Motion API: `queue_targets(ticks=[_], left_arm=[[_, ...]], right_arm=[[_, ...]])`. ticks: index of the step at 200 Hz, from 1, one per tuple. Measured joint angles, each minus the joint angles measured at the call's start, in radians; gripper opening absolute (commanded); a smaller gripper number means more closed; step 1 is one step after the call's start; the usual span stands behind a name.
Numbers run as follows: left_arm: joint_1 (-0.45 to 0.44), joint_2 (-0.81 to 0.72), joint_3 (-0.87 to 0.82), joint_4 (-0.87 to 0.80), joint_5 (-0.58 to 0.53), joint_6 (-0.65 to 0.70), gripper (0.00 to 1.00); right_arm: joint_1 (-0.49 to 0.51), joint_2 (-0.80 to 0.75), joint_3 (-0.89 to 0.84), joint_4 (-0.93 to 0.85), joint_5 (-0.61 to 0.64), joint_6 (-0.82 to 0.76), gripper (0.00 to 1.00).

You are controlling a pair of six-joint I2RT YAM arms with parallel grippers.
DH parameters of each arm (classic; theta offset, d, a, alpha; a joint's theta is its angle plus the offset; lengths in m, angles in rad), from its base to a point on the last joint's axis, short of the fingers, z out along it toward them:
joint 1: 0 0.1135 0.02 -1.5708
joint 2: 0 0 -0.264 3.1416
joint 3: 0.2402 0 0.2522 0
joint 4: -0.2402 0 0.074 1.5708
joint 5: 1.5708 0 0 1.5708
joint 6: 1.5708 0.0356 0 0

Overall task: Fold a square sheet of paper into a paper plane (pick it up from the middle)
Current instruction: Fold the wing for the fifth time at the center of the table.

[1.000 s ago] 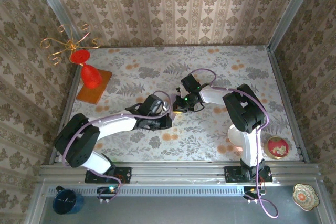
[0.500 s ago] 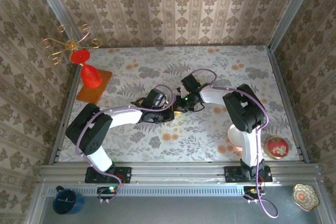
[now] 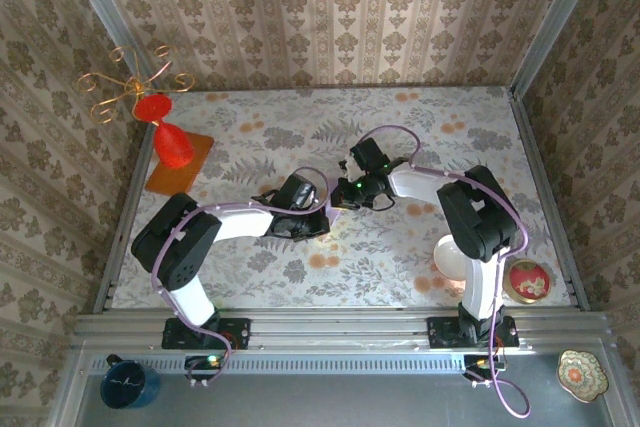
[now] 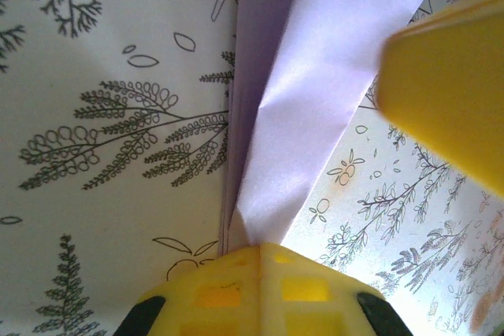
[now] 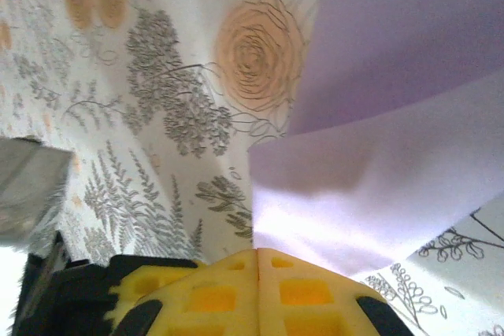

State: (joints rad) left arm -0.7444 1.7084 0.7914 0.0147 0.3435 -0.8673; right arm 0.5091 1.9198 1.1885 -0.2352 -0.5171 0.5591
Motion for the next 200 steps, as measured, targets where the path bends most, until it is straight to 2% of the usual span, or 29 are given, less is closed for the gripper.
queue_targets(ticks=[33,102,151,200], left_arm=[[0.0,0.0,0.0,0.0,0.0,-0.001,0.0],[0.0,0.0,0.0,0.0,0.001,-0.001,0.0],[0.0,-0.008,0.0,-0.014,0.001,0.005,0.0],[0.002,-0.023,0.001,-0.036,0.004,0.023,0.0]], right_arm=[[-0.011,0.008,0.018,-0.026,0.042,-0.039,0.09],[-0.029,0.144,0.219,-0.087,0.091,-0.1,0.09],[-0.029,0.208,0.252,-0.135,0.103,-0.116,0.09],[-0.029,0.21,0.258,-0.148,0.107,-0.114,0.08]])
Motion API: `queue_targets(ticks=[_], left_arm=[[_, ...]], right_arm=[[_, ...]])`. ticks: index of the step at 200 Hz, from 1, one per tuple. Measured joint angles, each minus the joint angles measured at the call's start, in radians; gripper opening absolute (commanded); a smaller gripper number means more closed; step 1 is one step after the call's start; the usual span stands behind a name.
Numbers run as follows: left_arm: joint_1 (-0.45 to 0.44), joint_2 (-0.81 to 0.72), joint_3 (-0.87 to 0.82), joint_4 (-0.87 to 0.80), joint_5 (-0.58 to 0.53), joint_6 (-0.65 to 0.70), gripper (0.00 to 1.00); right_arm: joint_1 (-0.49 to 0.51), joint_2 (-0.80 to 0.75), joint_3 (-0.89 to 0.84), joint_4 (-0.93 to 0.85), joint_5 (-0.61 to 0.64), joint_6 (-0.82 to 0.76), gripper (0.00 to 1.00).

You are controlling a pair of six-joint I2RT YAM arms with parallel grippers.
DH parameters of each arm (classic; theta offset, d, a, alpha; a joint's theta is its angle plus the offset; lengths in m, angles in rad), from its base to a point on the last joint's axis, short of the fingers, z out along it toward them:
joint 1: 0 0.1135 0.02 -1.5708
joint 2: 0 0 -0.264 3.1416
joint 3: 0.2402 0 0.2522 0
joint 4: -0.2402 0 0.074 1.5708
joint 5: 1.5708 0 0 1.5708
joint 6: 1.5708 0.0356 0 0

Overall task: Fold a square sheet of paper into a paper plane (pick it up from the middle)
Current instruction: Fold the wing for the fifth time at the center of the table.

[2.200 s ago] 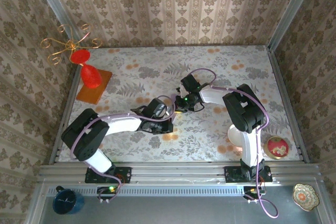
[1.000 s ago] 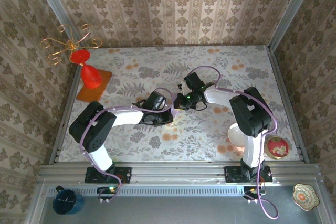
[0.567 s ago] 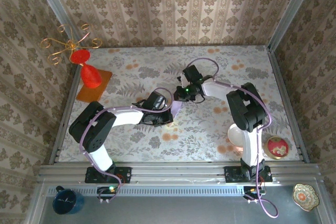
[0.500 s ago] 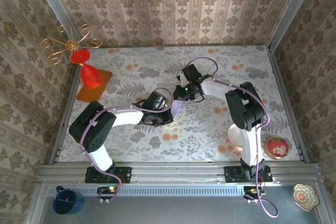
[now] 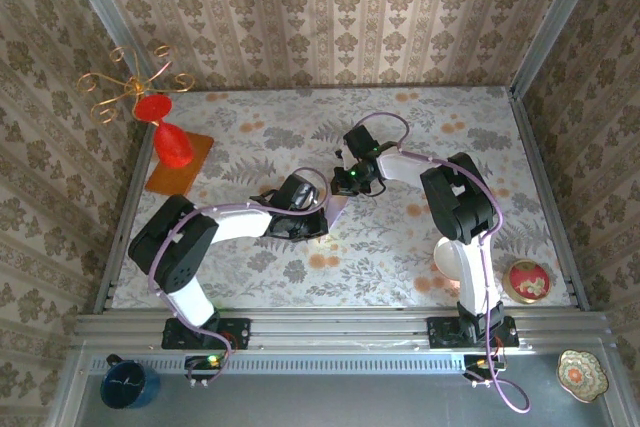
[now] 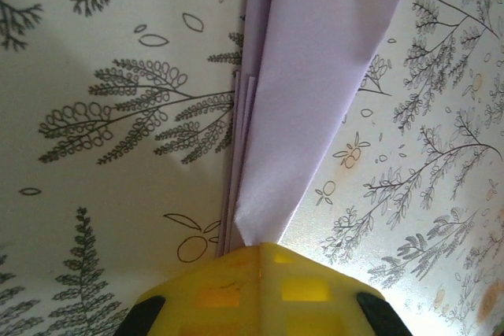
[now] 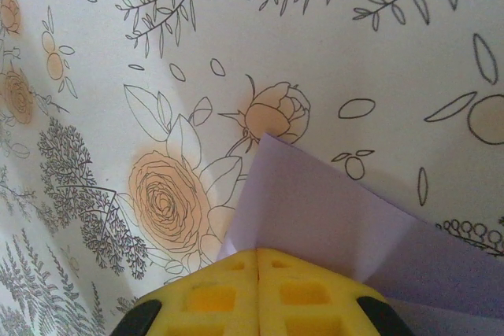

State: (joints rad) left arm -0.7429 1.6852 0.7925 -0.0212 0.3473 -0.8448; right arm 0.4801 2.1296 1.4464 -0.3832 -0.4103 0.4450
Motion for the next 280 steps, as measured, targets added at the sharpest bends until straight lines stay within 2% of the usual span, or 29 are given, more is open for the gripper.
queue_targets(ticks=[70,126,199,235,280], left_arm=[[0.025,0.062,0.114,0.039,0.003,-0.001,0.0],[0.025,0.119,0.121,0.026,-0.035,-0.028,0.0],[0.024,0.116,0.119,0.026,-0.049,-0.058,0.0],[0.024,0.116,0.119,0.026,-0.05,-0.061,0.0],[0.024,0.116,0.119,0.025,-0.051,-0.062,0.0]], right_arm=[[0.0,0.0,-0.002,0.002,-0.001,0.019,0.07],[-0.011,-0.004,-0.01,0.015,-0.023,0.03,0.08],[-0.019,-0.187,-0.165,0.07,-0.048,0.025,0.08],[-0.004,-0.188,-0.242,0.086,-0.062,0.026,0.06],[0.002,-0.154,-0.227,0.098,-0.097,0.025,0.05]])
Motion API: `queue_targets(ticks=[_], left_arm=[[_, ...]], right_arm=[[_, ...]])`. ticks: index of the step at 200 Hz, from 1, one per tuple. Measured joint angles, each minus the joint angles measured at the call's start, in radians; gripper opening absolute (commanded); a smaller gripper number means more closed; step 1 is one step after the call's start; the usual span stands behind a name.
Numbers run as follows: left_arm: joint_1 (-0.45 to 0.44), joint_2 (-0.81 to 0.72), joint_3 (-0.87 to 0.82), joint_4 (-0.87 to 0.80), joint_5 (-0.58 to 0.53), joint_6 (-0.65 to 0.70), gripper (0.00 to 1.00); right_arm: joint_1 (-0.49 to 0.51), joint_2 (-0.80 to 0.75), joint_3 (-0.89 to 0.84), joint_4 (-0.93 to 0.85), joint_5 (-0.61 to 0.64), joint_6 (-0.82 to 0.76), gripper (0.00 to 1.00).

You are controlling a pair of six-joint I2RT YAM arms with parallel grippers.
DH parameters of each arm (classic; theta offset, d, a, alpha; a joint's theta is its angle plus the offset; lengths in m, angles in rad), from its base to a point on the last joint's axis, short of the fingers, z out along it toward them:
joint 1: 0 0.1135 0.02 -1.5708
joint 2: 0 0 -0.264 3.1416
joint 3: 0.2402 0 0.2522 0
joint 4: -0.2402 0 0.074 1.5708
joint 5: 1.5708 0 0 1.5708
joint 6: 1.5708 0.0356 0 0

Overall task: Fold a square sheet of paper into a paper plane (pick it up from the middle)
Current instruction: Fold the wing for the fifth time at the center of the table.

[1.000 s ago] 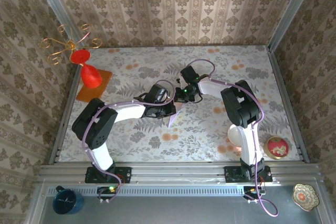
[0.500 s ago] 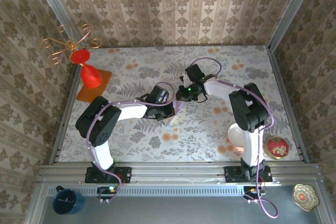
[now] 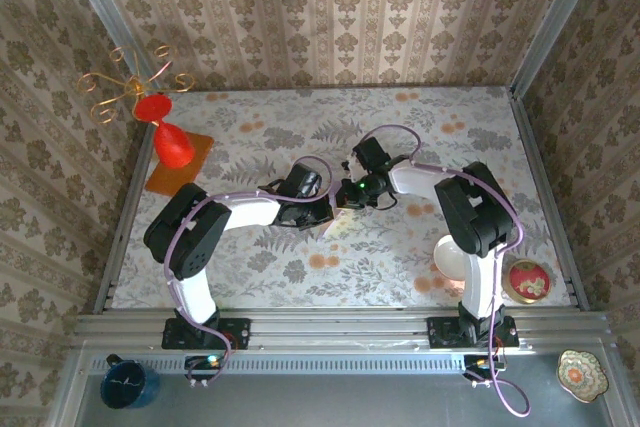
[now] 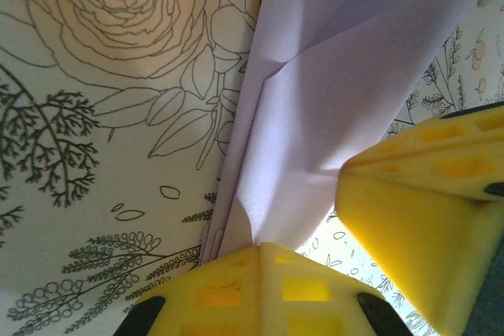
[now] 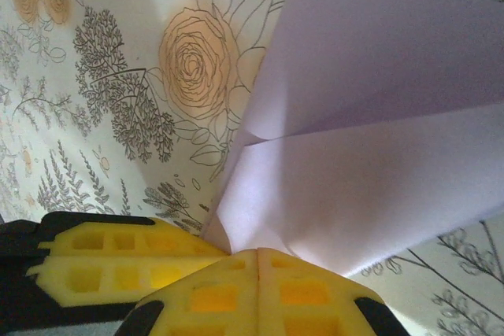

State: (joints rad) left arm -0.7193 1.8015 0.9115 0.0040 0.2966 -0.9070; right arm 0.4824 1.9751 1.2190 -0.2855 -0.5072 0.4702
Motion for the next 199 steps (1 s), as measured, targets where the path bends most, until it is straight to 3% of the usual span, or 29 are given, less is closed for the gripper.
queue_targets(ticks=[72,136,199], left_arm=[[0.0,-0.003,-0.005,-0.003,-0.005,-0.007,0.0],[0.001,-0.025,-0.059,0.061,-0.014,-0.018,0.0],[0.001,-0.028,-0.055,0.048,-0.012,-0.017,0.0]], right_arm=[[-0.019,0.063,0.023,0.03,-0.037,0.005,0.04],[-0.158,0.127,0.046,0.094,-0.187,0.069,0.05],[-0.277,0.171,0.137,0.127,-0.097,0.094,0.05]])
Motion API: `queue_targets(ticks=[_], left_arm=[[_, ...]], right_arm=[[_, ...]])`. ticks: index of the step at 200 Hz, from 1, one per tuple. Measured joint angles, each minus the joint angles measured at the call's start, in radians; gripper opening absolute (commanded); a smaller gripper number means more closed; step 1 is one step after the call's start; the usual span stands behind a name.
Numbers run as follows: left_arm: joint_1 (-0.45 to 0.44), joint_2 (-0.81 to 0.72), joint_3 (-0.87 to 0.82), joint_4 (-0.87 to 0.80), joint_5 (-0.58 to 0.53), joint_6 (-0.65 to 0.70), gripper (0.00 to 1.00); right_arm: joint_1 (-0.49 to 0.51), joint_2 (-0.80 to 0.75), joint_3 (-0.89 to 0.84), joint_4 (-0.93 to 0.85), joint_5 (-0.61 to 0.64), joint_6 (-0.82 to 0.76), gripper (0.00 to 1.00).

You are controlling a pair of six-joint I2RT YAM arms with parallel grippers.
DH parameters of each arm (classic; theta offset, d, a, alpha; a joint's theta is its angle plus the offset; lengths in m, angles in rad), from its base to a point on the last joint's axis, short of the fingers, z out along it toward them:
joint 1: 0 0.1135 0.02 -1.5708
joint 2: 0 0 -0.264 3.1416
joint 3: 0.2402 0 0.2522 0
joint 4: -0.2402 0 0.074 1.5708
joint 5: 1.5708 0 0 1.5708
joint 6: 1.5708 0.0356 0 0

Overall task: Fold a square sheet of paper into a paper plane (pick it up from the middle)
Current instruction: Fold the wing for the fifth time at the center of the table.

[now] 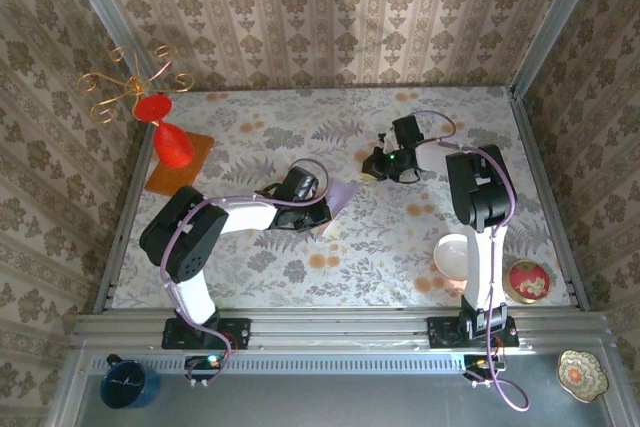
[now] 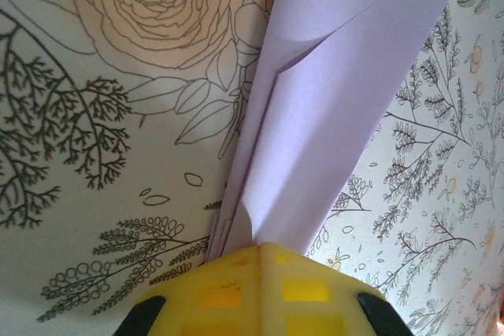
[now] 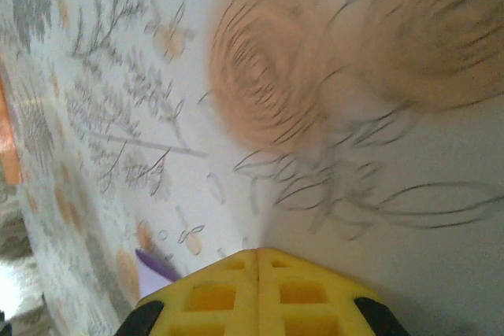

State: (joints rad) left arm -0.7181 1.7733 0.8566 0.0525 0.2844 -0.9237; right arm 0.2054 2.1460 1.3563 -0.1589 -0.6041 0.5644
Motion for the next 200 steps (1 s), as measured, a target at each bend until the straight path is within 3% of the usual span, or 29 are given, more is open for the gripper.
queue_targets(ticks=[33,67,114,200], left_arm=[[0.0,0.0,0.02,-0.042,0.0,0.003,0.0],[0.0,0.0,0.036,-0.08,0.0,0.011,0.0],[0.0,0.0,0.053,-0.114,0.006,0.021,0.0],[-0.001,-0.019,0.082,-0.061,0.083,0.087,0.0]], right_arm=[[0.004,-0.106,-0.11,0.03,0.047,0.0,0.06],[0.098,-0.204,-0.202,0.056,0.046,-0.003,0.06],[0.225,-0.167,-0.216,0.065,0.014,-0.002,0.05],[0.224,-0.104,-0.157,0.016,0.014,-0.005,0.02]])
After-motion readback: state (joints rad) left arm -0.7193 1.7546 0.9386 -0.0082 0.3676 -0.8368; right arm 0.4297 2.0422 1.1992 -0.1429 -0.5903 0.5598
